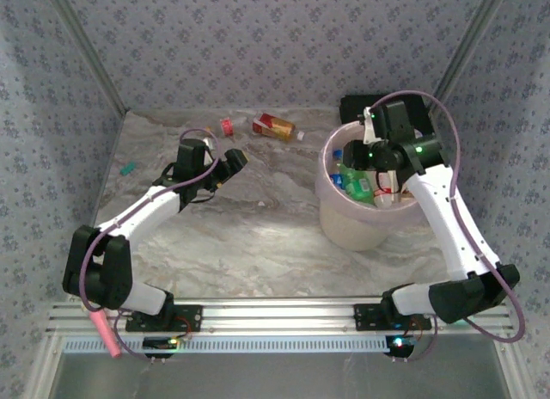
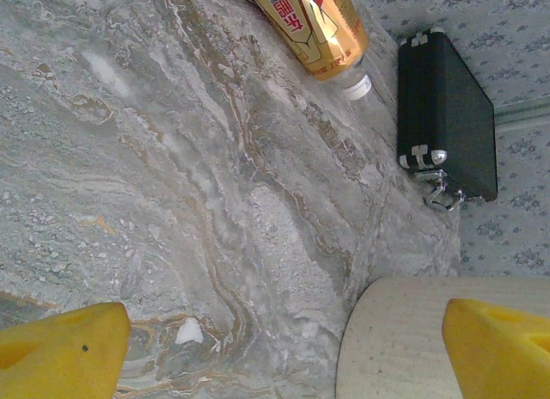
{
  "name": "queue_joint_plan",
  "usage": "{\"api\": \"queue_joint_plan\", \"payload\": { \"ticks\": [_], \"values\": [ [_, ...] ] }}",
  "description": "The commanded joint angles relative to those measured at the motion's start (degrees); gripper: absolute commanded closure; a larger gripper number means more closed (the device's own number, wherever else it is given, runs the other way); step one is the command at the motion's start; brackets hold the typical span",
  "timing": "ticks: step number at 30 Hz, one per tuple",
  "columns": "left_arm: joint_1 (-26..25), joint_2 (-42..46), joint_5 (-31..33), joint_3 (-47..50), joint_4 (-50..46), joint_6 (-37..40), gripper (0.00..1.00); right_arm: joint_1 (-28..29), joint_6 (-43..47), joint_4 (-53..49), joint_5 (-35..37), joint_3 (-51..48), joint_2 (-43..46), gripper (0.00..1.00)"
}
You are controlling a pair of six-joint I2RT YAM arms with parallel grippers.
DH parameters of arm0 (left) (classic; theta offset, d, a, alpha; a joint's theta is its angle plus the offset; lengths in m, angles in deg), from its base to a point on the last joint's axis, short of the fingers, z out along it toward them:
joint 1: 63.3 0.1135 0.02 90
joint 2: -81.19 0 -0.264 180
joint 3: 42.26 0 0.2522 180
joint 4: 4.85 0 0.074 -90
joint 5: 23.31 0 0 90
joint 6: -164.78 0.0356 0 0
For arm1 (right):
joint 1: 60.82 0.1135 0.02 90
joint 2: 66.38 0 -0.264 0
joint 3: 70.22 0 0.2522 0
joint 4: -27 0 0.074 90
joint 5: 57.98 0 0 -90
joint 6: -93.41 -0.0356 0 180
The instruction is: Put the plastic bottles in the bin
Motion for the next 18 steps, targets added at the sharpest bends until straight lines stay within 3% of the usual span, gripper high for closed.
{"api": "queue_joint_plan", "payload": {
  "ticks": [1, 10, 18],
  "values": [
    [0.5, -1.5, -1.0, -2.3, 0.4, 0.1, 0.07, 0.3, -1.6, -2.1, -0.8, -3.8, -0.9, 0.62],
    [0.4, -6.5, -1.1, -6.9, 0.3, -3.9, 0.06, 0.3, 0.1, -5.1, 0.9, 4.6, -0.5, 0.60],
    [-0.7, -13.7, 3.5, -14.6, -3.2, -6.7, 0.04, 0.9, 2.0, -8.8, 2.0, 8.1, -0.2, 0.55]
  ]
}}
